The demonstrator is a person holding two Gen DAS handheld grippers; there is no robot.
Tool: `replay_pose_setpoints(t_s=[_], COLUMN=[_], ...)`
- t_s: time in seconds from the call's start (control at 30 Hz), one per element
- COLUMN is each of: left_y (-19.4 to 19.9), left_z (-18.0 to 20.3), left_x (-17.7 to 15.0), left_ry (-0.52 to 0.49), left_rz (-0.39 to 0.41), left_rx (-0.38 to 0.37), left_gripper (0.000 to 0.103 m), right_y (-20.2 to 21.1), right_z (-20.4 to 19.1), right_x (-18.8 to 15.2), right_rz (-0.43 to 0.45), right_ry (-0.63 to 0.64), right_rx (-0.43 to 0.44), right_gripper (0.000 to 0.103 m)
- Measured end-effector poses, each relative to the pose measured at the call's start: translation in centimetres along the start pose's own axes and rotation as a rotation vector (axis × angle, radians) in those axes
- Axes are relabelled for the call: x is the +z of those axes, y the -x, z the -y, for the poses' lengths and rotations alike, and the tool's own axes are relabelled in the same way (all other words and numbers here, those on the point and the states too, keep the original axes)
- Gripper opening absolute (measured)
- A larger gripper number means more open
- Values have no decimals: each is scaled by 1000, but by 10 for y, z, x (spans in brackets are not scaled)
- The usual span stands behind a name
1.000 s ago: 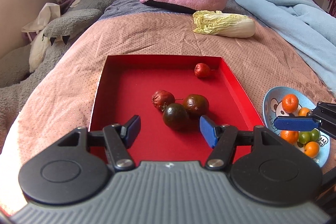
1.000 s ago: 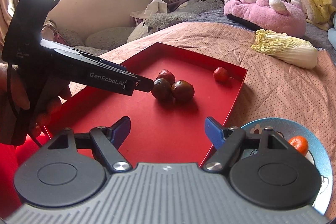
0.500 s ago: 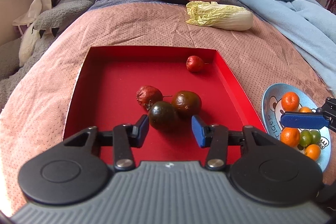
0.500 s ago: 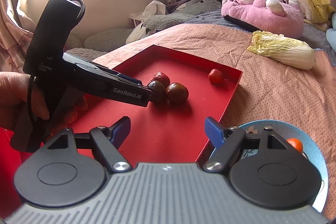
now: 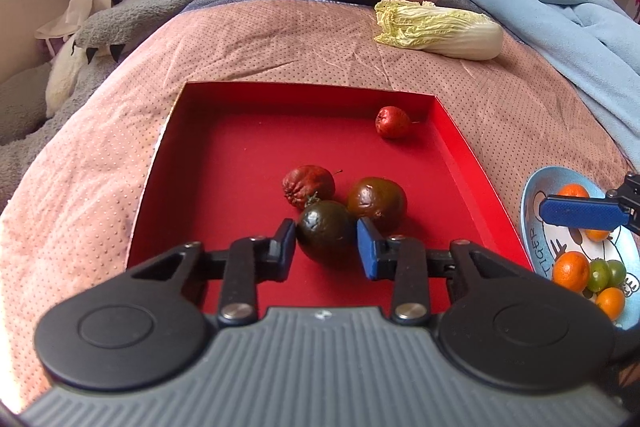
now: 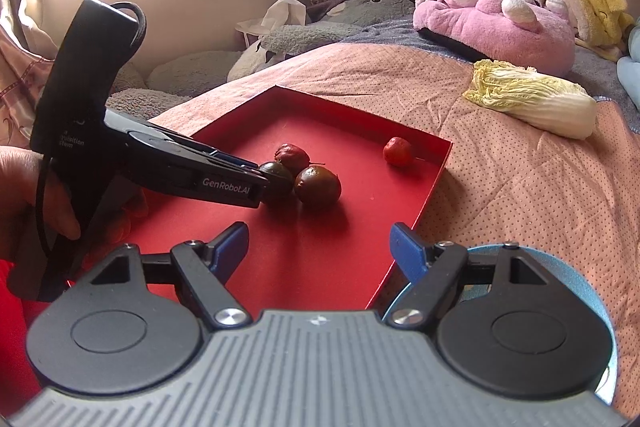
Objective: Organize fruits
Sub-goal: 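Grasp a dark tomato with the left tool while the right tool grasps another, then carry both held dark tomatoes from the tray over the blue plate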
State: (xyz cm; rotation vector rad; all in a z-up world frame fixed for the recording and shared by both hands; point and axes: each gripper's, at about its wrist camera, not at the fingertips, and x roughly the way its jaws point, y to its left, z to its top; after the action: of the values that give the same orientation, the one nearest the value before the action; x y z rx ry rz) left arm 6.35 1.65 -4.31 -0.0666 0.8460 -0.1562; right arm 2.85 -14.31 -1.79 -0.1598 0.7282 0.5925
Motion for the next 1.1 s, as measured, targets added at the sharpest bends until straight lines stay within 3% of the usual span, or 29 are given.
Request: replay_pose_setpoints(t_s=[0.57,0.63,0.77,0.9,1.1], left_y=[21,22,22,20,12], left_z=[-33,-36,-38,-39,-39], left_x=[-6,-6,-6,-5,-4], left_ry=[107,117,120,125,146], left_rz=[-42,-43,-44,-43,-61], left_rx=[76,76,73,69,47], left_gripper=[36,36,36,36,38], right_y=[-82,-91,-105,-113,-112], right_z=[-18,-16,-10,-8,-9], right_x=[32,33,35,33,32], right_rz=[-87,-97,-105,-125,-119], right_ry=[92,88,58,52,59], right_rx=[-21,-29,-40,-25,-32], right_gripper=[80,69,64,48,46])
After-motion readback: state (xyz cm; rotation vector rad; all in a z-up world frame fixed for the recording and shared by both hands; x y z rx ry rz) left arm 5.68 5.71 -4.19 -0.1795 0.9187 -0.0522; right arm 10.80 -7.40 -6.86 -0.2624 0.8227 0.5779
